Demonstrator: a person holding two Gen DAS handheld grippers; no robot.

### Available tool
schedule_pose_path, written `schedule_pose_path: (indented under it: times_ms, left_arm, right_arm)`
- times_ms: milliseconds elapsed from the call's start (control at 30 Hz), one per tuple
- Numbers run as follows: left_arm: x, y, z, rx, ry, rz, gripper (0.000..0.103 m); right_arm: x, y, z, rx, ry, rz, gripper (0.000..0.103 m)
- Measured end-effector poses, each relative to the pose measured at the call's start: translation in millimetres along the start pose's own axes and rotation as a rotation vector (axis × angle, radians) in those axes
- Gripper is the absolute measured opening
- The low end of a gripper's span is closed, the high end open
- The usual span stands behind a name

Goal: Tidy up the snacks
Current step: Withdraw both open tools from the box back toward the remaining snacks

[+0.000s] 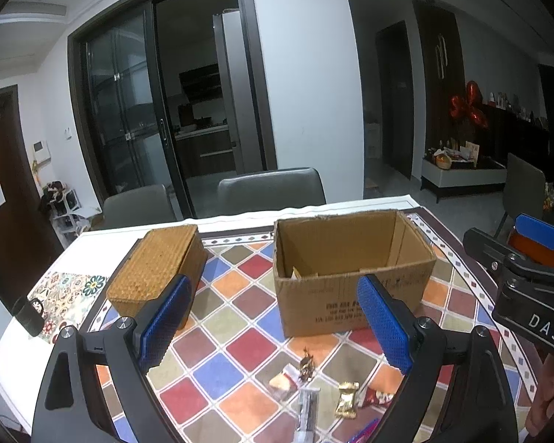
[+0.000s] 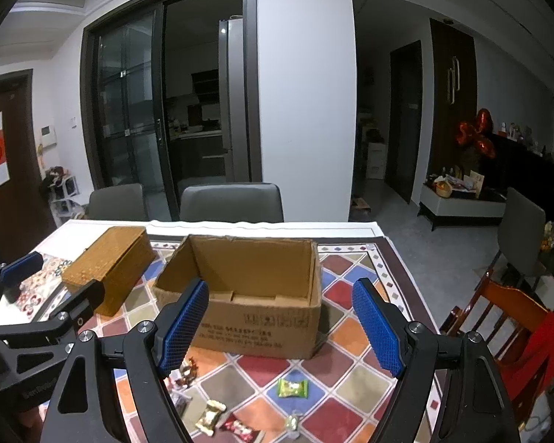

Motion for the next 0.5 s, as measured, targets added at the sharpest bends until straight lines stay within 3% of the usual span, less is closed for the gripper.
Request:
schedule_pose_path:
  times_ms: [500]
  left_arm:
    - [-13,18,53,-0.053,-0.006,0.01,0.092]
  right_arm:
    - [-24,19,46,-0.058,0.033,-0.01,0.081]
Point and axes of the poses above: each gripper's, at about its wrist camera, not at the fingertips, and y roughly against the way its jaws point, x to its right, z to its underside, the point moved 6 cm from there along -y, roughly the way its jaws point, and after that the axes turned 1 degree about -x, right-handed, at the moved point
